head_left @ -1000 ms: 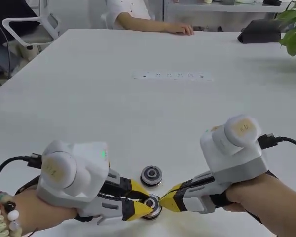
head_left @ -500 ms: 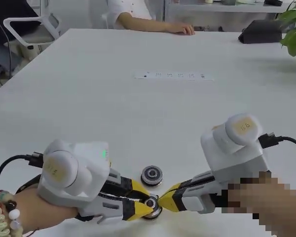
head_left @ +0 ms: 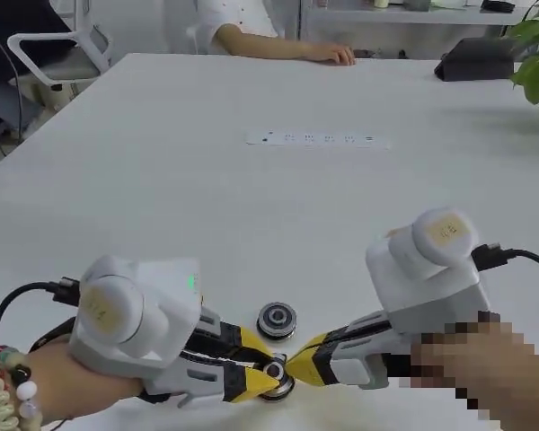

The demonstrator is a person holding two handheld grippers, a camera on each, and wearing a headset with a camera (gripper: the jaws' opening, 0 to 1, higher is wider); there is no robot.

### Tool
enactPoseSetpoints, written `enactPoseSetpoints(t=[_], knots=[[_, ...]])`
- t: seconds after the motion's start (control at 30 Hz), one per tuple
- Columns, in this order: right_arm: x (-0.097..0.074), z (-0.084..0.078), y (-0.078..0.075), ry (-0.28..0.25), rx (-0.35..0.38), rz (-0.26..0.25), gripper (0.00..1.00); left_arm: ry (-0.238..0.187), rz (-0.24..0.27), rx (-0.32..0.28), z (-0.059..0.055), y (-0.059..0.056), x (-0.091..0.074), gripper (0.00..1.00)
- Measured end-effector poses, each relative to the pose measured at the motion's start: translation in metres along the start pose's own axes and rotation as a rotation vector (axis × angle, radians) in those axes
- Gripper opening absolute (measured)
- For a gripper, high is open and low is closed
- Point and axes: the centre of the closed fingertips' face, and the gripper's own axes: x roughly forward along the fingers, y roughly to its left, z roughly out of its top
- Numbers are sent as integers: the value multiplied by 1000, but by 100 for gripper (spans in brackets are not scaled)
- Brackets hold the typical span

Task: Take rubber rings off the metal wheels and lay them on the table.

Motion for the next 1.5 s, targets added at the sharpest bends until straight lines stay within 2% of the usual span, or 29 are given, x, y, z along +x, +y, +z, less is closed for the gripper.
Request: enactPoseSetpoints(t=[0.17, 0.3, 0.43, 0.5, 0.57, 0.63, 0.67, 0.7, 0.8, 0.9, 1.07, 1.17, 1.27, 1.37, 1.5], knots=[[0, 1, 2, -6, 0, 8, 0, 1, 0, -1, 0, 0, 0, 7], [3, 6, 10, -26, 2, 41, 0, 1, 1, -6, 0, 0, 0, 7], [3, 6, 7, -23, 5, 21, 0, 1, 4, -9, 0, 0, 0, 7], [1, 8, 5, -45, 41, 28, 0, 1, 5, -8, 0, 0, 0, 7], [-2, 18, 8, -107, 84, 52, 0, 1, 6, -7, 0, 0, 0, 7], [-2, 13, 6, -70, 67, 35, 0, 0, 6, -7, 0, 0, 1, 7], [-2, 12, 2, -60, 27, 10, 0, 0, 6, -8, 0, 0, 1, 7], [0, 9, 4, -46, 28, 12, 0, 0, 6, -8, 0, 0, 1, 7], [1, 5, 2, -35, 50, 9, 0, -5, 10, -8, 1, 0, 1, 7], [1, 2, 0, -20, 40, -2, 0, -8, 7, -22, 1, 1, 1, 7], [1, 1, 0, -13, 49, -7, 0, 17, -9, -15, 1, -2, 0, 9], [0, 0, -1, -11, 52, -14, 0, 4, -55, -19, 10, -6, -5, 12], [-3, 3, -1, -19, 58, -16, 0, -21, -57, -20, 20, -4, -12, 17], [-8, 12, -1, -50, 57, -18, 0, -44, -54, -10, 32, -4, -19, 25], [-15, 21, 0, -93, 75, -20, 0, -80, -45, -1, 48, -1, -32, 29]])
